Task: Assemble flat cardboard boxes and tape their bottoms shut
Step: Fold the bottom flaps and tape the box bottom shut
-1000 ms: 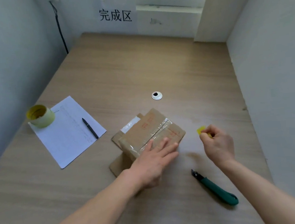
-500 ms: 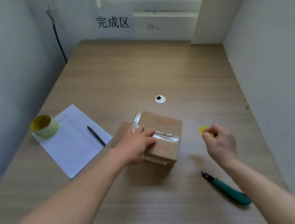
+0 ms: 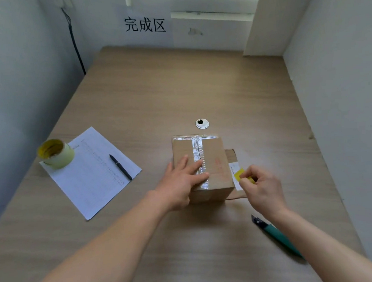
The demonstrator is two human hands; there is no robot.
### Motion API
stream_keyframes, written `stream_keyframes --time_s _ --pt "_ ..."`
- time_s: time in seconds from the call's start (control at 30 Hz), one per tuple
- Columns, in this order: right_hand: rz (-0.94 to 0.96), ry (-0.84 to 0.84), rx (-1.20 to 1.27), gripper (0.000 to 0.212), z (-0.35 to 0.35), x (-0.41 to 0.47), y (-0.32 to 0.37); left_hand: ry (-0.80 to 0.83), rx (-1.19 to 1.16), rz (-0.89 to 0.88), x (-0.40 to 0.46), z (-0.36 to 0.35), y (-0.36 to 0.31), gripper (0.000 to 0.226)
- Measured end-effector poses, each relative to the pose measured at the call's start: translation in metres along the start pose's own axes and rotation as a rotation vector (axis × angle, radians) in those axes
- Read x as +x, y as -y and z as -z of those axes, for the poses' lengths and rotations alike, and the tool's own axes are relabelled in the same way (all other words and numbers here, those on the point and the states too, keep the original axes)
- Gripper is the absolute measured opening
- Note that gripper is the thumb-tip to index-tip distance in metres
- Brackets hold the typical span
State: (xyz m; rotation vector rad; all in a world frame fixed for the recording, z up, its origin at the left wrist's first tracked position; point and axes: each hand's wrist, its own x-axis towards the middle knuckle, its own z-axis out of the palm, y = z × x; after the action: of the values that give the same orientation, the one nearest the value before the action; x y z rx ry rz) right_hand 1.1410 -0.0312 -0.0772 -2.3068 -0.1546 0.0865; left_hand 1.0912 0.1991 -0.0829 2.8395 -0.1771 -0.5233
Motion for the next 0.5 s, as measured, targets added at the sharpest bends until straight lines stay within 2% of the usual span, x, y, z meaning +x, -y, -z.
stream_keyframes --time_s 0.07,0.13,0.2,0.23,0.33,0.5 --pt "0.008 0.043 -0.039 0.02 0.0 -0.005 0.003 -0.05 -0.03 0.0 -0.005 0.003 -0.006 0.079" --pt "0.053 0.078 -0.135 0.013 0.004 -0.011 0.008 -0.267 -0.188 -0.015 -0.014 -0.005 -0.021 0.075" --pt "0.139 0.096 -0.252 0.006 0.01 -0.018 0.012 -0.511 -0.454 -0.048 -0.026 -0.015 -0.044 0.066" --pt "0.184 0.113 -0.305 0.004 0.012 -0.023 0.014 -0.571 -0.555 -0.059 -0.033 -0.018 -0.056 0.06" --pt "0.26 0.22 -0.358 0.008 0.017 -0.037 0.02 -0.592 -0.736 -0.118 -0.046 -0.026 -0.085 0.041" --pt "0.216 0.405 -0.2 0.008 0.02 -0.055 0.018 -0.628 -0.838 -0.061 -0.06 -0.04 -0.092 0.019"
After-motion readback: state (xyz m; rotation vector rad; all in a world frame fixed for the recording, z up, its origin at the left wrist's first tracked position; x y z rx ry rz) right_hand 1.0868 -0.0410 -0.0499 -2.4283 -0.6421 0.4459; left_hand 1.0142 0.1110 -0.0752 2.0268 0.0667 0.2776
